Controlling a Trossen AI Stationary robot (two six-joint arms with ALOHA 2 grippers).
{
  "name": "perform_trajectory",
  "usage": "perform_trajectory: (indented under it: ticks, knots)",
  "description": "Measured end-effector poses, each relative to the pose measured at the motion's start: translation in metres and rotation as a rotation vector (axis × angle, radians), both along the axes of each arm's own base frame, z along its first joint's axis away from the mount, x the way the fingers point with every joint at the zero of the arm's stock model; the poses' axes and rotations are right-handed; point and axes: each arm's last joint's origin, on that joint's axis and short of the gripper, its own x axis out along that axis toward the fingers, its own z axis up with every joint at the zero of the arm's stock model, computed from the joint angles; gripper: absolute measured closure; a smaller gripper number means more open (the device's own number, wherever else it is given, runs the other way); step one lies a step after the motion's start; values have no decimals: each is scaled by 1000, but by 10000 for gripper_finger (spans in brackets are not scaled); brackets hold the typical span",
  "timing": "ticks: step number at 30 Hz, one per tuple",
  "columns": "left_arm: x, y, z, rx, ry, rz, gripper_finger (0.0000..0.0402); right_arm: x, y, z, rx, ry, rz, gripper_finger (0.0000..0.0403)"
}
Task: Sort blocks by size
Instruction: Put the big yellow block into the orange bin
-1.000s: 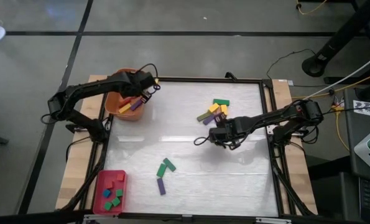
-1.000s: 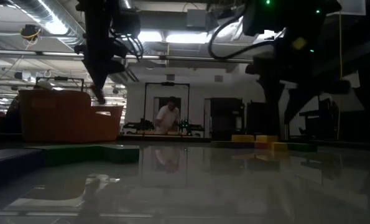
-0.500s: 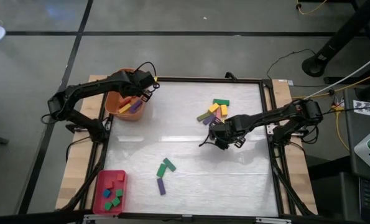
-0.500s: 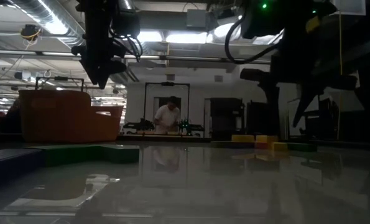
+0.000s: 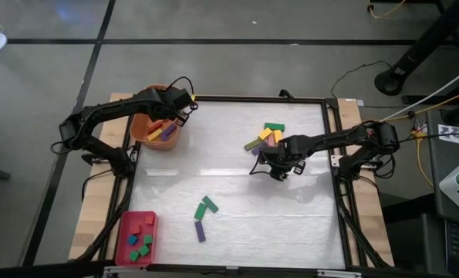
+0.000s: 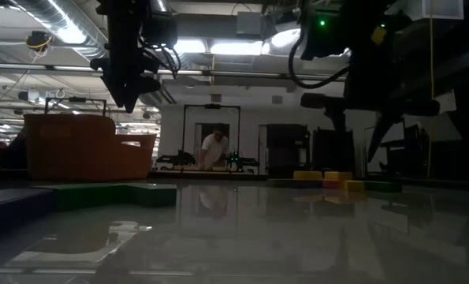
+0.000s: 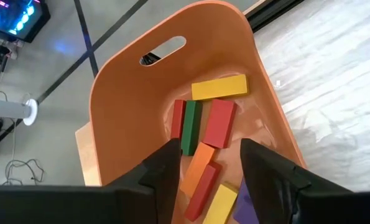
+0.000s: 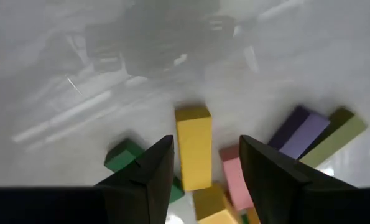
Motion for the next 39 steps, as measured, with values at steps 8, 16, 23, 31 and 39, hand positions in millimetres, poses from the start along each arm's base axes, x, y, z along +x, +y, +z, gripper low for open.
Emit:
perform_trajectory:
  ticks: [8, 16, 23, 31, 39]
  knots:
    - [0, 0, 0, 0, 0, 0, 247, 1, 0, -6, -11, 27, 86, 224]
    - [1, -1, 0, -1, -2, -6, 247, -7, -3, -26, -56, 41, 76, 224]
    - [3, -5, 0, -1, -3, -22, 247, -10, -11, -37, -57, 12, 41, 224]
    - [4, -6, -1, -34, -22, -32, 247, -8, -27, -44, -35, 11, -20, 224]
    - [4, -6, -1, -44, -29, -34, 247, -7, -30, -53, -17, 49, -40, 242]
